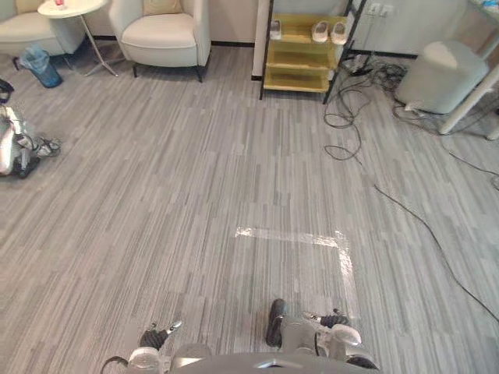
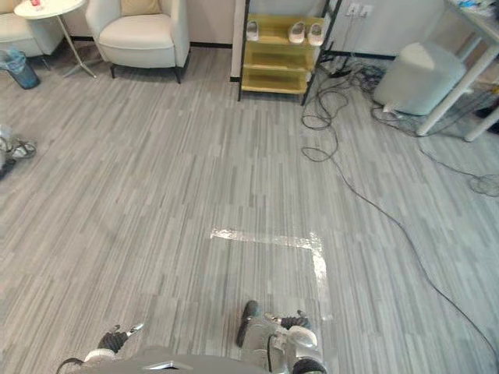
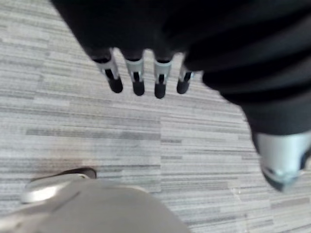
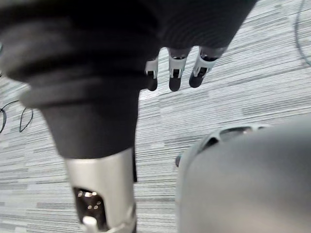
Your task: Pick up cushions and gather them together orderly.
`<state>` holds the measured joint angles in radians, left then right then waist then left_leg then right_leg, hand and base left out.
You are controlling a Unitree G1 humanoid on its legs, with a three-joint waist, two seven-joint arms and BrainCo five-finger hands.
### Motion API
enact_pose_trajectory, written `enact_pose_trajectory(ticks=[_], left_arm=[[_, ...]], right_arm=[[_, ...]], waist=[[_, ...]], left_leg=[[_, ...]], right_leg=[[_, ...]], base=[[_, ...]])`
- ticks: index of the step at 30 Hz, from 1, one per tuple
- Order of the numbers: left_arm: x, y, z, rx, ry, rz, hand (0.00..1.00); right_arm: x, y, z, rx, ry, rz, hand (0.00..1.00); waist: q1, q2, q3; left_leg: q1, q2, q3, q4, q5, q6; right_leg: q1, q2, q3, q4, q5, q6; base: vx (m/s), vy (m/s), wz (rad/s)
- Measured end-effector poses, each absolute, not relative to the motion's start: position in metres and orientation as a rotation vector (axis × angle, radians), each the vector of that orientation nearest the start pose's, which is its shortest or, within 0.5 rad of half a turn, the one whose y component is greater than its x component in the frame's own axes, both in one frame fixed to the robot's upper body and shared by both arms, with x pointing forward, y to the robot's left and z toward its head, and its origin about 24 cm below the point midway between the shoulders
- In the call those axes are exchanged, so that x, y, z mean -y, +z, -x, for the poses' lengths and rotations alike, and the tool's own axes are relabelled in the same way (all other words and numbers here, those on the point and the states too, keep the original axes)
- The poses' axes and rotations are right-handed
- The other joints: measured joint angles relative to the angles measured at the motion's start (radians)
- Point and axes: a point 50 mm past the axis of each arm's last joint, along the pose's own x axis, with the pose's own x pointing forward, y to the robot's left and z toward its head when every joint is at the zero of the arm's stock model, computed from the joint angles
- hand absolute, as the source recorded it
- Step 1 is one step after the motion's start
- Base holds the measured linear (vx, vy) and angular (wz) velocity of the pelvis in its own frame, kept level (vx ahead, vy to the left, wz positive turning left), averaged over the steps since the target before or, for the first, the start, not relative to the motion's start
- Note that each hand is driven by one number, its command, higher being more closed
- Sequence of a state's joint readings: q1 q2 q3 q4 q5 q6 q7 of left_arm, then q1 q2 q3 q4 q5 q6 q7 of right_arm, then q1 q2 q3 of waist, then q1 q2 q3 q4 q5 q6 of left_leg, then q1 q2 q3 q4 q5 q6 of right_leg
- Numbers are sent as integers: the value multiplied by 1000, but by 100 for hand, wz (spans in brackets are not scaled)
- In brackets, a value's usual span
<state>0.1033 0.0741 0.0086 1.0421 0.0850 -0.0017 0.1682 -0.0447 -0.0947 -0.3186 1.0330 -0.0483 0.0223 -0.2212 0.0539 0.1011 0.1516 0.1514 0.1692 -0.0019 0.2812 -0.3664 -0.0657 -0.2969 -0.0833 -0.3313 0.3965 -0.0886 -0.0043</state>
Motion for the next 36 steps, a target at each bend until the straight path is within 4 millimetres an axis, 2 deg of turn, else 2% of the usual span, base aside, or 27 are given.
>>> enact_pose_trajectory(ticks=[2,3,4,5,7,9,10,13,14,15,16,19,22,24,26,28,34,36], left_arm=[[-187,-163,-90,-1124,167,-214,0],[-188,-163,-87,-1131,167,-213,0],[-187,-163,-86,-1132,163,-212,0],[-187,-162,-89,-1118,155,-211,0],[-187,-161,-92,-1102,149,-211,0],[-188,-159,-96,-1087,148,-212,0],[-188,-159,-97,-1083,148,-212,0],[-190,-157,-103,-1070,148,-219,0],[-190,-157,-104,-1066,146,-222,0],[-187,-158,-102,-1072,140,-219,0],[-191,-157,-103,-1069,143,-224,0],[-203,-153,-111,-1050,157,-259,0],[-203,-154,-109,-1057,154,-258,0],[-203,-154,-109,-1058,154,-258,0],[-203,-155,-107,-1064,152,-260,0],[-203,-156,-105,-1077,152,-262,0],[-204,-158,-101,-1093,152,-263,0],[-204,-158,-100,-1097,152,-262,0]], right_arm=[[236,-142,-135,-1006,-506,75,0],[235,-143,-133,-1014,-505,77,0],[236,-144,-131,-1019,-504,81,0],[236,-146,-125,-1037,-491,104,0],[236,-148,-118,-1056,-491,108,0],[238,-149,-115,-1068,-503,106,0],[238,-149,-114,-1071,-511,102,0],[237,-149,-113,-1072,-537,74,0],[237,-151,-108,-1082,-547,67,0],[238,-151,-105,-1086,-551,71,0],[233,-151,-107,-1079,-541,62,0],[218,-153,-112,-1075,-518,22,0],[218,-154,-109,-1082,-518,24,0],[216,-154,-110,-1082,-513,23,0],[216,-155,-109,-1084,-513,19,0],[216,-155,-108,-1085,-515,18,0],[217,-156,-105,-1094,-523,15,0],[217,-156,-104,-1096,-523,15,0]], waist=[[2,17,2],[-1,17,11],[0,14,18],[7,20,20],[11,17,21],[11,16,22],[15,15,23],[25,-3,39],[26,-11,44],[27,2,40],[32,-12,48],[36,-76,68],[48,-81,68],[47,-85,62],[39,-87,54],[29,-89,44],[28,-93,35],[27,-94,34]], left_leg=[[-113,22,-85,253,70,-31],[-172,30,-107,414,141,-34],[-204,42,-107,513,168,-39],[-261,74,-59,705,162,-29],[-334,96,29,806,135,12],[-390,88,77,768,115,15],[-418,72,105,684,92,5],[-429,-23,113,382,85,2],[-422,-75,102,192,174,0],[-412,-85,83,98,281,-7],[-412,-104,87,95,340,55],[-395,-157,90,34,346,64],[-314,-188,104,-68,369,98],[-282,-201,109,-129,394,104],[-226,-221,105,-275,468,97],[-198,-231,90,-369,524,96],[-193,-233,87,-370,541,88],[-190,-233,83,-370,543,86]], right_leg=[[36,36,-22,-2,-47,-24],[93,51,-37,-26,-64,-39],[133,64,-40,-47,-72,-45],[215,93,-40,-96,-78,-52],[318,111,-36,-177,-78,-51],[371,112,-34,-229,-72,-46],[402,107,-31,-249,-69,-43],[459,65,-29,-250,-71,-40],[485,44,-29,-247,-81,-15],[494,53,-24,-247,-94,12],[520,43,-4,-253,-131,59],[500,-8,2,-244,-123,54],[510,-38,35,-228,-105,55],[510,-49,47,-229,-105,55],[506,-56,44,-242,-108,59],[508,-55,41,-255,-120,79],[533,-58,42,-292,-150,110],[538,-57,41,-295,-160,106]], base=[[503,-320,11],[451,-250,9],[514,-247,4],[329,-132,-3],[447,-130,-4],[377,-59,-2],[297,46,-6],[356,141,0],[274,186,2],[313,218,-10],[258,164,-9],[208,128,8],[103,124,-10],[16,50,-8],[-23,-17,2],[-54,-76,12],[-85,-78,3],[-94,-47,4]])
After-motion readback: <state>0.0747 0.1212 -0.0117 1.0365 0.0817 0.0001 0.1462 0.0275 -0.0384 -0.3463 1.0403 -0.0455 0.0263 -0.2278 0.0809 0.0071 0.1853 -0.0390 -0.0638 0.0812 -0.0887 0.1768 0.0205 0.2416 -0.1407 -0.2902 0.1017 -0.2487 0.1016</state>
